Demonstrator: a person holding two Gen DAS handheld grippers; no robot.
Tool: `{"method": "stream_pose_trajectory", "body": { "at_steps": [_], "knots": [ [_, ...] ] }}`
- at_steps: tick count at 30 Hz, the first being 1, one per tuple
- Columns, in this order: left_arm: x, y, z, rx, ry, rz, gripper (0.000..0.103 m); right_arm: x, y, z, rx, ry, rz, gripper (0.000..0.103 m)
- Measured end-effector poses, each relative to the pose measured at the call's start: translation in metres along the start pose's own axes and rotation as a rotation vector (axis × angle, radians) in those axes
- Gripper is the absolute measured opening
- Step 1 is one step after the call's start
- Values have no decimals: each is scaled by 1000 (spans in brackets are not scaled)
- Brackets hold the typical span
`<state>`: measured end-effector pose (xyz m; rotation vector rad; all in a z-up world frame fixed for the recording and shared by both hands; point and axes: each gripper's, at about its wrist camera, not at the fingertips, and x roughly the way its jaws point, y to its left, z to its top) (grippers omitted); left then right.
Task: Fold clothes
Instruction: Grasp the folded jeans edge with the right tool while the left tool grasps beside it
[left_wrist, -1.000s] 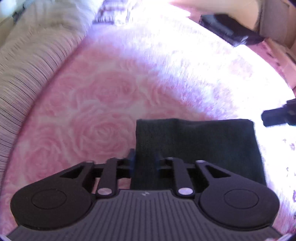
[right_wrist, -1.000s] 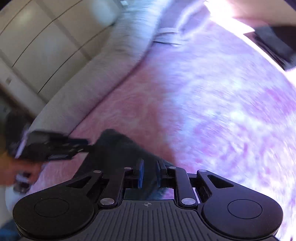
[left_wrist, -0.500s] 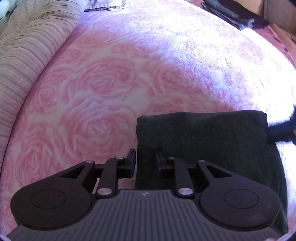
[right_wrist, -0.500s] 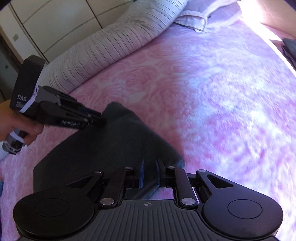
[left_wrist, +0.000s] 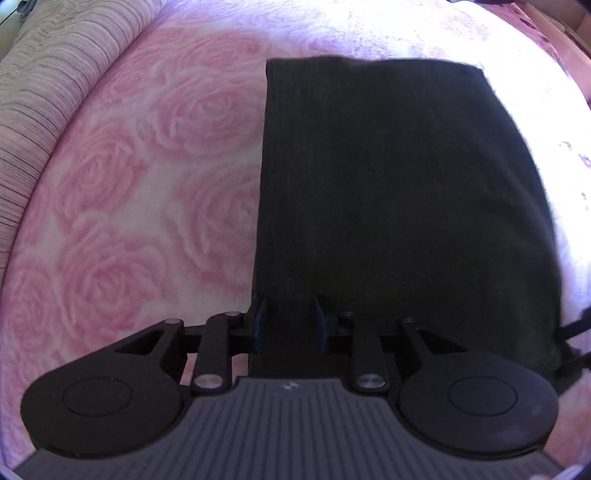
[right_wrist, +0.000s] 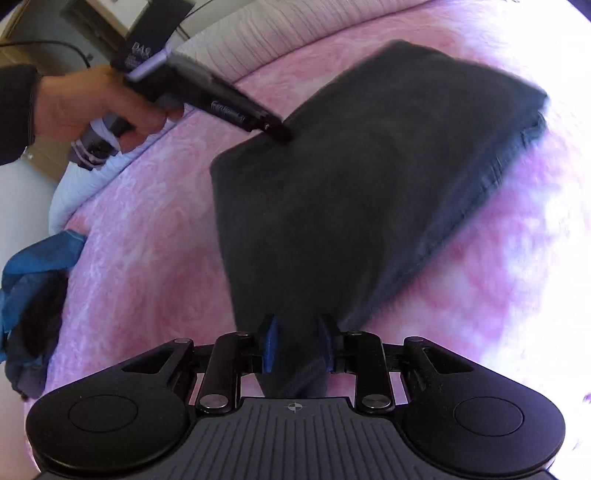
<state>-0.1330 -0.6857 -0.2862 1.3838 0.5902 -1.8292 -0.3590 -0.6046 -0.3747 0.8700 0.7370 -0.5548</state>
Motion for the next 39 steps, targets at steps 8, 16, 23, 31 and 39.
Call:
{"method": "stream_pose_trajectory", "body": {
  "at_steps": [8, 16, 23, 31, 39],
  "knots": [
    [-41, 1, -17, 60, -27, 93, 33, -41, 3, -33, 91, 44, -87, 44],
    [-72, -36, -100, 442, -48, 233, 38, -17, 102, -22, -428, 9, -216, 61],
    [-65, -63, -129, 490, -76, 232, 43, 71, 134, -29, -814, 126, -485, 61],
    [-50, -100, -153, 779, -144, 348, 51, 81, 128, -32, -905, 122, -586, 45],
    [-13, -115, -150, 995, -189, 410, 52, 71, 125, -9, -806, 126, -488, 27]
  ]
}}
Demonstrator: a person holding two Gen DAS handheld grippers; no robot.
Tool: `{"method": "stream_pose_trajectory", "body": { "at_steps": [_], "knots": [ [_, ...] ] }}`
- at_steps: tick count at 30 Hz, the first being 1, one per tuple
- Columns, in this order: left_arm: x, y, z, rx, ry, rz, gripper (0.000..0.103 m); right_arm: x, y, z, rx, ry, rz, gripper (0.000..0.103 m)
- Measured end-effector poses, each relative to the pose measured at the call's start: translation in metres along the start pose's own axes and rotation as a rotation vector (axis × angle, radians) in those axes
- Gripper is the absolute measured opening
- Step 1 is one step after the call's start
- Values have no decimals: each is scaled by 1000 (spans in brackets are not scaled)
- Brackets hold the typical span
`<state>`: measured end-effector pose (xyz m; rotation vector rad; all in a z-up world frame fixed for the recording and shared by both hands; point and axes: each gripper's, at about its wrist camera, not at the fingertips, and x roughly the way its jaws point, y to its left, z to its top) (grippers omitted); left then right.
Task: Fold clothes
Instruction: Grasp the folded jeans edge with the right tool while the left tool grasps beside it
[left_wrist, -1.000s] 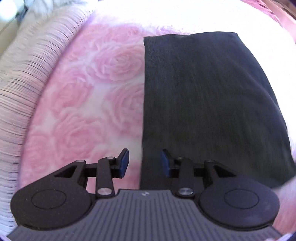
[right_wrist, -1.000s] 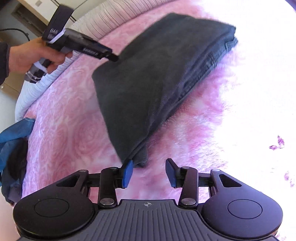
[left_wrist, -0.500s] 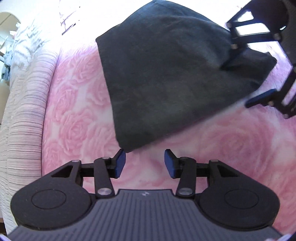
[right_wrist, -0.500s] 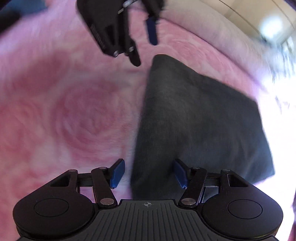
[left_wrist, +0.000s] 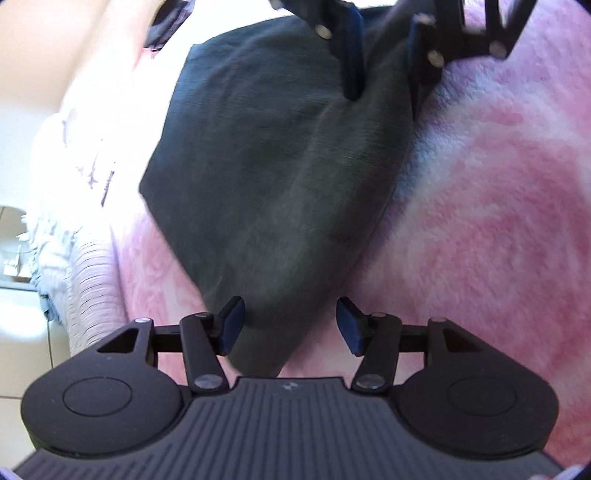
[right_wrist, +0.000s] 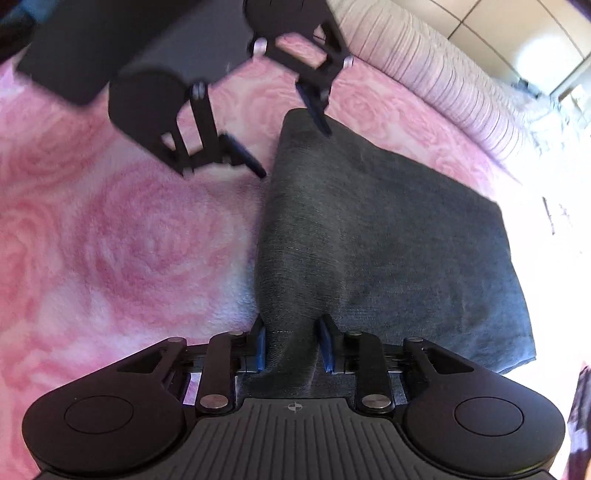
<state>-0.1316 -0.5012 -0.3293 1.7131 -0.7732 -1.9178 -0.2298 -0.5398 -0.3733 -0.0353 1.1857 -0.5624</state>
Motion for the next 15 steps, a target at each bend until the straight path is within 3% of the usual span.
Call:
{"method": "stream_pose_trajectory", "body": {
  "at_steps": [15],
  "knots": [
    [17, 2, -1, 104, -31, -22, 45, 0, -15, 8, 77, 28, 81, 27]
  ]
}}
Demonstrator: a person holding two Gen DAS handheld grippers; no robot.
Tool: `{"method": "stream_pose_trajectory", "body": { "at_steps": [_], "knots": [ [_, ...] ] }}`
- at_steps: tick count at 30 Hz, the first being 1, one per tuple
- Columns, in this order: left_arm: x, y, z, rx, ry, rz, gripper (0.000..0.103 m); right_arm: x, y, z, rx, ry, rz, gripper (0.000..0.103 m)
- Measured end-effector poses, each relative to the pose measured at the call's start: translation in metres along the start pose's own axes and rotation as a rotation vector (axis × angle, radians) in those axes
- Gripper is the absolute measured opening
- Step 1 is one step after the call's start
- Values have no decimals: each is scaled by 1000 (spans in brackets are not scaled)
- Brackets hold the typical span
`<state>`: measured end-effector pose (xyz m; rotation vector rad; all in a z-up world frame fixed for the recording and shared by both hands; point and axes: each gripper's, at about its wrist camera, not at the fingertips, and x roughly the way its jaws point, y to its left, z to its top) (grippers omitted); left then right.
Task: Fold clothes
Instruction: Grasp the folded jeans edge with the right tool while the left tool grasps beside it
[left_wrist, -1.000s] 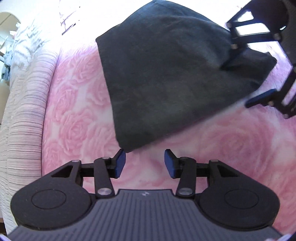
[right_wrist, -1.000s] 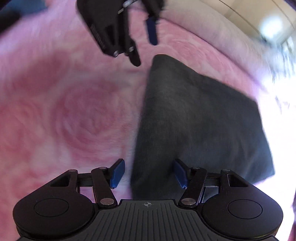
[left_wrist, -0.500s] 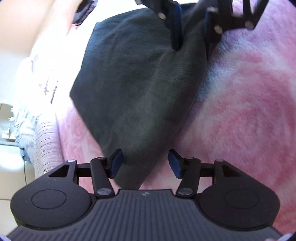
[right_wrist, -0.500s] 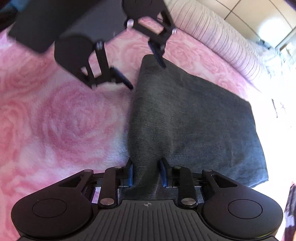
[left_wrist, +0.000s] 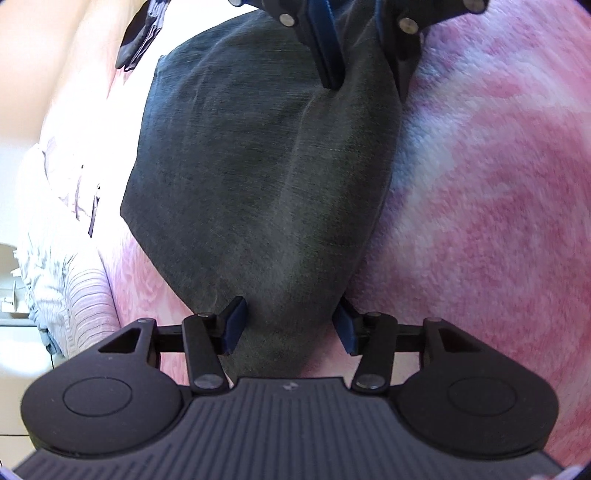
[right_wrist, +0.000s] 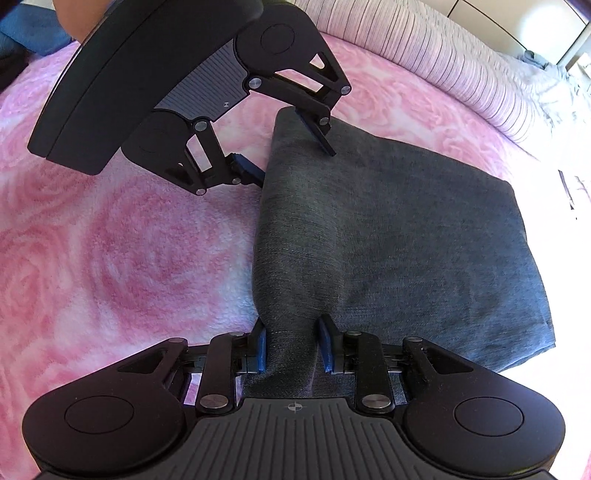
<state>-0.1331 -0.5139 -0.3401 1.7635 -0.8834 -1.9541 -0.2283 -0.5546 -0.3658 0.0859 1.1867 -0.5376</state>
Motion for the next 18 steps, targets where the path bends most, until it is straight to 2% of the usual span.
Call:
{"method": "stream_pose_trajectory", "body": {
  "at_steps": [3, 9, 15, 18],
  "knots": [
    [2, 1, 1, -8, 6, -10, 42, 0, 0, 0, 11, 0, 5, 27],
    [-1, 5, 8, -67, 29, -22, 28, 0, -2, 1, 18, -3, 11, 25],
    [-16, 11, 19, -143, 60, -6, 24, -11, -4, -2, -16, -22, 24, 17],
    [-33, 8, 32, -183, 72, -6, 23, -24, -2, -13, -62, -35, 25, 16]
  ]
}}
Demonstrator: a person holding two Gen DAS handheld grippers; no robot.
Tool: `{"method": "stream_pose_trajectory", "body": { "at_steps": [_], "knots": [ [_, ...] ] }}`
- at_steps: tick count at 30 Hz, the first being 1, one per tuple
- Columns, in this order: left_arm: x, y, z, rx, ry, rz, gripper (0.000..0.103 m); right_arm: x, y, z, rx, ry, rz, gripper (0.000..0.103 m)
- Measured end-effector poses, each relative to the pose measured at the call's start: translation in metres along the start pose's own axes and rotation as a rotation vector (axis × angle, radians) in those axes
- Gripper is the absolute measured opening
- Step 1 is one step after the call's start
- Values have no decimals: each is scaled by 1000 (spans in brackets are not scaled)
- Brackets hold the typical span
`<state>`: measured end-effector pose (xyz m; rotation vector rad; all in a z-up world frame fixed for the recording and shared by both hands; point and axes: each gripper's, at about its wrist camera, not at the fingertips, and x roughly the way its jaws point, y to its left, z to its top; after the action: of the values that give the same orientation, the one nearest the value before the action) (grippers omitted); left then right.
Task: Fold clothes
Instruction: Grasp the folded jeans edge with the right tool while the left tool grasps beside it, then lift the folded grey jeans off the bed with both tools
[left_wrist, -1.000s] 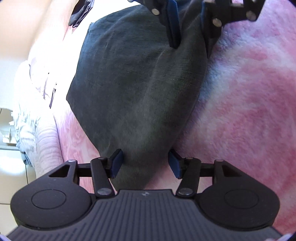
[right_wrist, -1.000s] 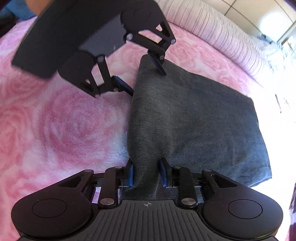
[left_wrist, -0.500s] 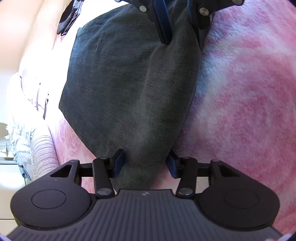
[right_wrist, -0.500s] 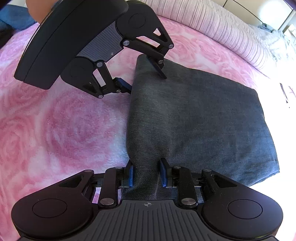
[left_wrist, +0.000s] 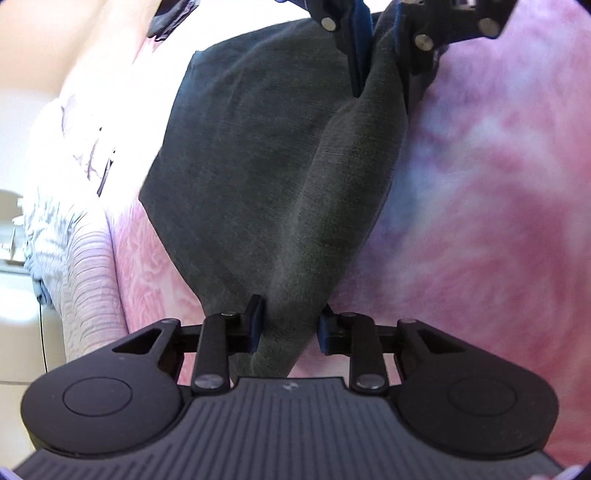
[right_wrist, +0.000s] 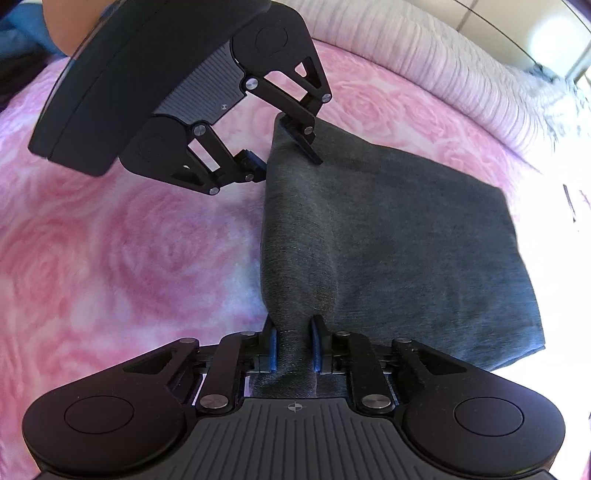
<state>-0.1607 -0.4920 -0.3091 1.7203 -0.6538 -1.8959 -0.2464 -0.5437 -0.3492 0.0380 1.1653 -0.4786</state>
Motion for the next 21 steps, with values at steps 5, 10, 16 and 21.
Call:
{"method": "stream_pose_trajectory", "body": {
  "at_steps": [5, 10, 16, 21],
  "knots": [
    [-42, -30, 41, -92, 47, -35, 22, -30, 10, -42, -143, -12, 3, 15],
    [-92, -65, 99, -246, 74, -66, 21, -68, 14, -97, -246, 1, -2, 15],
    [-110, -110, 144, -326, 58, -28, 22, -101, 27, -159, -237, -2, -31, 15],
    [-95, -122, 148, -340, 42, 17, 22, -104, 35, -179, -87, 18, -61, 16]
  ]
}}
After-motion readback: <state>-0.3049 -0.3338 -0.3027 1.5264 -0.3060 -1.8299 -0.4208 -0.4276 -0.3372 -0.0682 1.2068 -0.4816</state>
